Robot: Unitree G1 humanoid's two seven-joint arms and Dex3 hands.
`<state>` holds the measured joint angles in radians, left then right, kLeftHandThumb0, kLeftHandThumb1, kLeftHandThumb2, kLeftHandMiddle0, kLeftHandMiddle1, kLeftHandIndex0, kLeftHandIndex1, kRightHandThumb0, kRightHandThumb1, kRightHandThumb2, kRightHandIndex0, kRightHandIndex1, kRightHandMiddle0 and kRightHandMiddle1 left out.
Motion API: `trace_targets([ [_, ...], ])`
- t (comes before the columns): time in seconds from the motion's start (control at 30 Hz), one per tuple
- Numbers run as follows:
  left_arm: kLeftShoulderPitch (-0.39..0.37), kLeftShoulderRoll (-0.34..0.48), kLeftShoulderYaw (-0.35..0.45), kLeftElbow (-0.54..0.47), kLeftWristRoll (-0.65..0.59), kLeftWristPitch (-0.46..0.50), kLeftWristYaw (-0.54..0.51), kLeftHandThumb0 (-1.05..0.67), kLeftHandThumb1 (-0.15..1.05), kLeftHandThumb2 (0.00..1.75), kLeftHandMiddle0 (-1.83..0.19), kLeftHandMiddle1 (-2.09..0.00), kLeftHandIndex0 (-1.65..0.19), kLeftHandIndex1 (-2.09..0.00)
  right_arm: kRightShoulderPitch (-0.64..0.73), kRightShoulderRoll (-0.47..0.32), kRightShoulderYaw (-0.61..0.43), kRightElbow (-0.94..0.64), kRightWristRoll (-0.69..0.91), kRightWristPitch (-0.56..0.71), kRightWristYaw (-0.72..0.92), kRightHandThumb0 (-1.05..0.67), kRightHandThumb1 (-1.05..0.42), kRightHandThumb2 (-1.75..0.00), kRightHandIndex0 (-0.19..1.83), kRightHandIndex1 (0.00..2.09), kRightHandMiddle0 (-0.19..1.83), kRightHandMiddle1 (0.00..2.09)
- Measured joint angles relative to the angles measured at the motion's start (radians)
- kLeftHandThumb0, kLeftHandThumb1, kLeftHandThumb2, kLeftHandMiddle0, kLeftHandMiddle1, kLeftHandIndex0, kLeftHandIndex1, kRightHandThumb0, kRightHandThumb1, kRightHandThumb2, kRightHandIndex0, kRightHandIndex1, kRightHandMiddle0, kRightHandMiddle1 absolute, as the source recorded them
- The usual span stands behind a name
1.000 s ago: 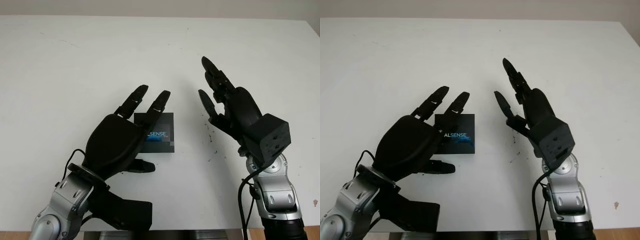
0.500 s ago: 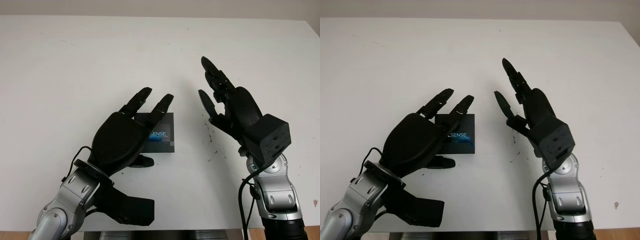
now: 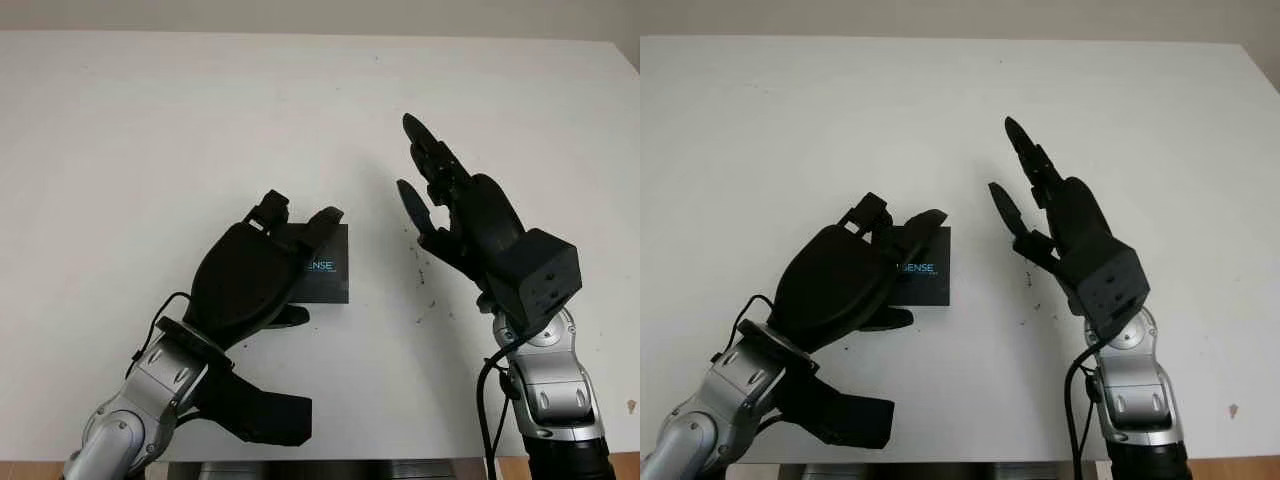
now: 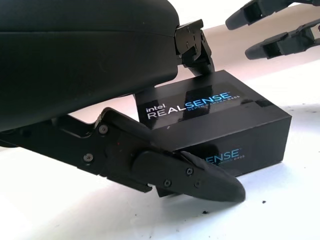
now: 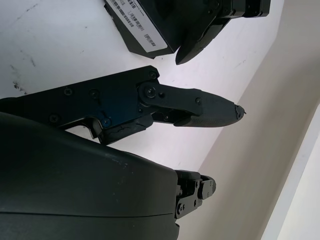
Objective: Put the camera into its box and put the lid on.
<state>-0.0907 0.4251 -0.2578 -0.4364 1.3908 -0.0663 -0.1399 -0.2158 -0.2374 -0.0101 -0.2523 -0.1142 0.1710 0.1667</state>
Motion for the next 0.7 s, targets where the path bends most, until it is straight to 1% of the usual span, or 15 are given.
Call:
trace_targets([
  [0.1, -0.002, 0.000, -0.003, 0.000, 0.006, 0.003, 0.000, -0.42, 1.05, 0.50, 0.18, -2.09, 0.19, -1.46, 0.005, 0.000, 0.000, 0.000, 0.000, 0.000, -0.001, -0.69, -1.05, -0.52, 0.07, 0.06, 0.12, 0.09],
  [0.17, -0.004, 0.001, -0.007, 0.000, 0.010, 0.003, 0.001, -0.38, 1.05, 0.52, 0.17, -2.09, 0.19, -1.58, 0.006, 0.001, 0.000, 0.000, 0.000, 0.000, -0.002, -0.69, -1.05, -0.52, 0.07, 0.06, 0.12, 0.08],
  [0.3, -0.004, 0.000, -0.016, 0.005, 0.023, 0.008, 0.023, -0.34, 1.05, 0.55, 0.15, -2.09, 0.19, -1.62, 0.007, 0.001, 0.000, 0.000, 0.000, 0.000, -0.004, -0.68, -1.05, -0.52, 0.07, 0.06, 0.12, 0.09],
  [0.33, -0.004, -0.004, -0.018, 0.010, 0.021, 0.010, 0.036, -0.35, 1.05, 0.55, 0.13, -2.09, 0.19, -1.69, 0.008, 0.001, 0.000, 0.000, 0.000, 0.000, -0.005, -0.69, -1.05, -0.52, 0.07, 0.05, 0.12, 0.09],
  [0.37, -0.004, -0.009, -0.018, 0.016, 0.014, 0.013, 0.046, -0.34, 1.05, 0.57, 0.14, -2.09, 0.19, -1.82, 0.008, 0.001, 0.000, 0.000, 0.000, 0.000, -0.005, -0.69, -1.05, -0.52, 0.07, 0.05, 0.12, 0.09],
  [0.4, -0.004, -0.015, -0.018, 0.019, 0.007, 0.017, 0.051, -0.34, 1.05, 0.58, 0.16, -2.09, 0.19, -1.88, 0.008, 0.001, 0.000, 0.000, 0.000, 0.000, -0.006, -0.69, -1.05, -0.52, 0.07, 0.06, 0.12, 0.09],
  [0.47, -0.005, -0.017, -0.017, 0.019, -0.006, 0.018, 0.054, -0.33, 1.05, 0.60, 0.14, -2.09, 0.19, -2.04, 0.009, 0.001, 0.000, 0.000, -0.001, 0.000, -0.009, -0.70, -1.05, -0.52, 0.07, 0.06, 0.13, 0.09],
  [0.57, -0.012, -0.015, -0.015, 0.019, -0.041, 0.010, 0.056, -0.31, 1.05, 0.58, 0.09, -2.09, 0.19, -2.09, 0.009, 0.001, 0.001, 0.000, -0.004, 0.000, -0.012, -0.69, -1.05, -0.53, 0.07, 0.06, 0.12, 0.08],
  [0.63, -0.014, -0.015, -0.010, 0.022, -0.077, 0.003, 0.070, -0.30, 1.05, 0.56, -0.01, -2.09, 0.19, -2.09, 0.009, 0.001, 0.002, 0.000, -0.005, -0.001, -0.012, -0.69, -1.05, -0.54, 0.07, 0.05, 0.12, 0.08],
  [0.7, -0.020, -0.018, -0.001, 0.024, -0.128, 0.000, 0.072, -0.30, 1.05, 0.56, -0.06, -2.09, 0.19, -2.09, 0.009, 0.001, 0.002, 0.000, -0.003, -0.004, -0.012, -0.68, -1.05, -0.53, 0.07, 0.05, 0.12, 0.08],
])
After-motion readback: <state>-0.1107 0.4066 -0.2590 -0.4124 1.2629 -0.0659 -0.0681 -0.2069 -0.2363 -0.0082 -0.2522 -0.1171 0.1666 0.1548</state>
